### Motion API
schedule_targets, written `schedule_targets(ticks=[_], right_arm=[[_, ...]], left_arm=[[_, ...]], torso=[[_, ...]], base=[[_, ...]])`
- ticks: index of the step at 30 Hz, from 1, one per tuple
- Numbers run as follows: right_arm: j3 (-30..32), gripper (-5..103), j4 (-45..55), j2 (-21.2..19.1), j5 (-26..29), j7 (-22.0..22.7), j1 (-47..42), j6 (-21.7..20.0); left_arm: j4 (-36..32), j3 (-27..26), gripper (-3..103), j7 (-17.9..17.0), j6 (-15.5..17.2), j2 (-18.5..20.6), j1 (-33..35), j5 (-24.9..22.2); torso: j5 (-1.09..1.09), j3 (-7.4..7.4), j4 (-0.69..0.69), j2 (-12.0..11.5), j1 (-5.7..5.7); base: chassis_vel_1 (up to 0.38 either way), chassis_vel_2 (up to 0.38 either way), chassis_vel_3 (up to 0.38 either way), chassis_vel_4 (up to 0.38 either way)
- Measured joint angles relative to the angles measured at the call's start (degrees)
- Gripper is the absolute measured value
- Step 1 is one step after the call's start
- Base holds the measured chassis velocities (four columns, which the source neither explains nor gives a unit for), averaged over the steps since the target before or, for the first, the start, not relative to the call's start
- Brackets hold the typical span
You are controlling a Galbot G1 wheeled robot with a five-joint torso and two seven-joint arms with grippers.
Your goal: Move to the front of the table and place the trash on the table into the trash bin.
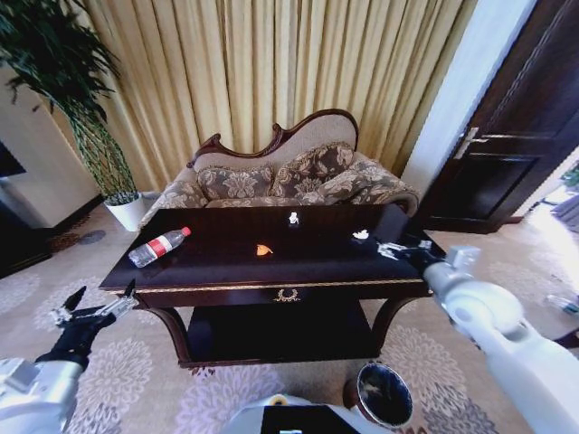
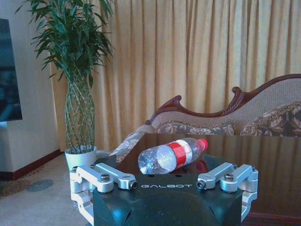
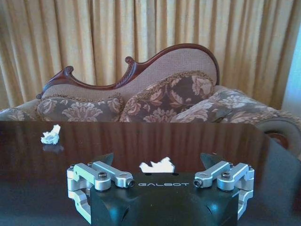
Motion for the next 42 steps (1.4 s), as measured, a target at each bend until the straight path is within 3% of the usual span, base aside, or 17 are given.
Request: schedule_targets(ticks=[4,11,19,33,36,37,39,41,42], right_arm=[[-5.86,100,-4.48,0.94,-0.37,-0.50,7.43,-0.56],[-10.88,100,-9.95,2.53,-0.66,-0.55,12.80,-1.47],[-14.18,100,-12.80,4.44,-1.10,0.48,14.62,-1.96],[-14.77,103,-14.59,4.51,-1.27,0.99,15.81,-0.94],[-14.67,99,-14.57,4.44,-1.26,0.98,15.74,-0.80],[-14.66,92,-14.54,4.40,-1.29,0.89,15.62,-0.64],[-14.66,92,-14.52,4.39,-1.34,0.82,15.56,-0.56],[-14.63,82,-14.45,4.43,-1.40,0.54,15.38,-0.49],[-14.63,82,-14.45,4.43,-1.40,0.54,15.38,-0.49]], left_arm=[[0.01,-0.35,100,0.31,-0.02,-0.63,0.88,0.04],[0.02,-1.56,100,0.41,-0.20,-0.77,1.66,-0.22],[0.02,-2.02,100,0.59,-0.87,-0.75,2.02,-0.36],[0.02,-2.01,100,1.61,-1.27,-1.73,2.48,-0.06],[0.02,-1.95,100,1.63,-1.27,-1.74,2.49,-0.01],[0.02,-1.95,100,1.64,-1.27,-1.74,2.48,0.00],[0.02,-1.95,100,1.65,-1.27,-1.75,2.49,0.00],[0.02,-2.05,100,1.71,-1.33,-1.84,2.61,0.00],[0.02,-2.05,100,1.71,-1.33,-1.84,2.61,0.00]], torso=[[0.02,0.00,0.00,0.00,0.00],[0.00,0.00,0.00,0.00,0.00],[0.01,0.00,-0.01,0.00,0.00],[0.01,-0.01,0.00,0.00,0.00],[0.01,-0.01,0.00,0.00,0.00],[0.01,-0.01,-0.01,0.00,0.00],[0.01,-0.01,0.00,0.00,0.00],[0.01,-0.01,0.00,0.00,0.00],[0.01,-0.01,0.00,0.00,0.00]], base=[[0.000,0.000,0.000,0.000],[0.000,0.000,0.000,0.000],[0.000,0.000,0.000,0.000],[0.000,0.000,0.000,0.000],[0.000,0.000,0.000,0.000],[0.000,0.000,0.000,0.000],[0.000,0.000,0.000,0.000],[0.000,0.000,0.000,0.000],[0.000,0.000,0.000,0.000]])
